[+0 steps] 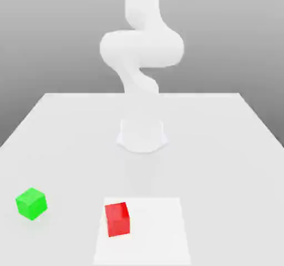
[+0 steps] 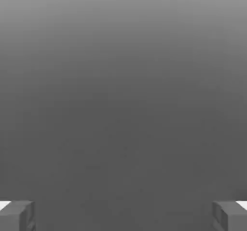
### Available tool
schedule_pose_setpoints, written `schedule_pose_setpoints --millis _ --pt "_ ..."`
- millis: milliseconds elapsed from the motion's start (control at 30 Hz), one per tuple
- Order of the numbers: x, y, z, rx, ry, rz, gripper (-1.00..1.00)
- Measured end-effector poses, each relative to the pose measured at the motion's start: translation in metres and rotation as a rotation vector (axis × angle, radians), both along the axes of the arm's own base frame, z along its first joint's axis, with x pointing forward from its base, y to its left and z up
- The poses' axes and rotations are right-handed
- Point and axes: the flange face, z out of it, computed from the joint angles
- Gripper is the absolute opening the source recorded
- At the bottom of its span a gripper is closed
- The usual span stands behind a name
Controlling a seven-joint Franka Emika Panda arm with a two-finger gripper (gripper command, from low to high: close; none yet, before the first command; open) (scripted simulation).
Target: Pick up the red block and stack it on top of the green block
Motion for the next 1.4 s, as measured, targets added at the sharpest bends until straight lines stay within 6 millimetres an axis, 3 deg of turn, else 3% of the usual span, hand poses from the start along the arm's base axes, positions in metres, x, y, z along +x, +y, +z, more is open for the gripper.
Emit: schedule_pose_setpoints --millis 167,333,500,667,867,900,1133,1300,1333,1400 --pt "0.052 -0.014 -0.111 -0.041 0.177 0.043 0.00" --pt "0.072 -0.028 -0.224 -0.066 0.347 0.092 0.00" --pt "0.064 -0.040 -0.334 -0.080 0.516 0.147 0.00" --pt "0.029 -0.050 -0.435 -0.077 0.682 0.205 0.00" --pt "0.022 -0.051 -0.505 -0.077 0.713 0.219 0.00" --pt "0.021 -0.051 -0.514 -0.077 0.713 0.220 -1.00" --pt "0.021 -0.051 -0.514 -0.077 0.714 0.220 -1.00" --pt "0.022 -0.051 -0.468 -0.076 0.714 0.220 -1.00" --pt "0.021 -0.055 -0.459 -0.073 0.714 0.212 -1.00" --pt "0.014 -0.109 -0.447 -0.040 0.717 0.117 -1.00"
